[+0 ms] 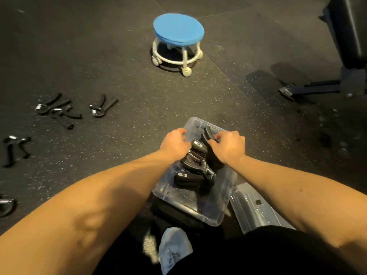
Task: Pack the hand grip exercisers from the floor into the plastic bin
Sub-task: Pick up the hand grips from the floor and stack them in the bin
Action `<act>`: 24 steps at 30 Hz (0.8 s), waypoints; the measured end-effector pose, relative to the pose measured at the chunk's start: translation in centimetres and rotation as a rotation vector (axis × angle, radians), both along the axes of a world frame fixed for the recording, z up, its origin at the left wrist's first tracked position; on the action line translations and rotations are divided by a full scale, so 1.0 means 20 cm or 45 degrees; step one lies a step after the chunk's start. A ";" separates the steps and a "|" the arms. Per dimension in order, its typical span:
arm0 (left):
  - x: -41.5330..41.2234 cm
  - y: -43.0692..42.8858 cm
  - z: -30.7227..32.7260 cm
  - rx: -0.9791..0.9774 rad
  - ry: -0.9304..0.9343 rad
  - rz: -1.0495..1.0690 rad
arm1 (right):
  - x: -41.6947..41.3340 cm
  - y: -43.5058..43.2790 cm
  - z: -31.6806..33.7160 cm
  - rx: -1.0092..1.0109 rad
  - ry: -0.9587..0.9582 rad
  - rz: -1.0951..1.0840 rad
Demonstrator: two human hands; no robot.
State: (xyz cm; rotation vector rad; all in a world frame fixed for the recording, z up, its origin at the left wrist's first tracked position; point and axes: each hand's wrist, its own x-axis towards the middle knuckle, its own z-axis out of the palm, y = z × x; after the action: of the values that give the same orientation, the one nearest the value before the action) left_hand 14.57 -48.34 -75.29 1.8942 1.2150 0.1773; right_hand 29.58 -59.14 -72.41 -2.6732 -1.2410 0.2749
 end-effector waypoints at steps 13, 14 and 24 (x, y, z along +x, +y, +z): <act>-0.99 0.54 0.15 -0.157 -0.077 0.491 | -0.81 0.77 0.32 -0.110 0.453 0.612; -1.10 0.57 0.15 -0.164 -0.088 0.535 | -0.91 0.82 0.34 -0.143 0.431 0.667; -2.24 0.59 -0.22 -0.243 0.121 1.048 | -2.01 1.26 0.01 -0.406 0.488 1.081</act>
State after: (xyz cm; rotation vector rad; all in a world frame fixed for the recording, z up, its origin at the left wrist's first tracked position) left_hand -30.14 -36.52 -79.63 1.1596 1.9450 0.3918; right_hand -10.62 -33.87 -72.27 -1.9693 -2.2369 1.1055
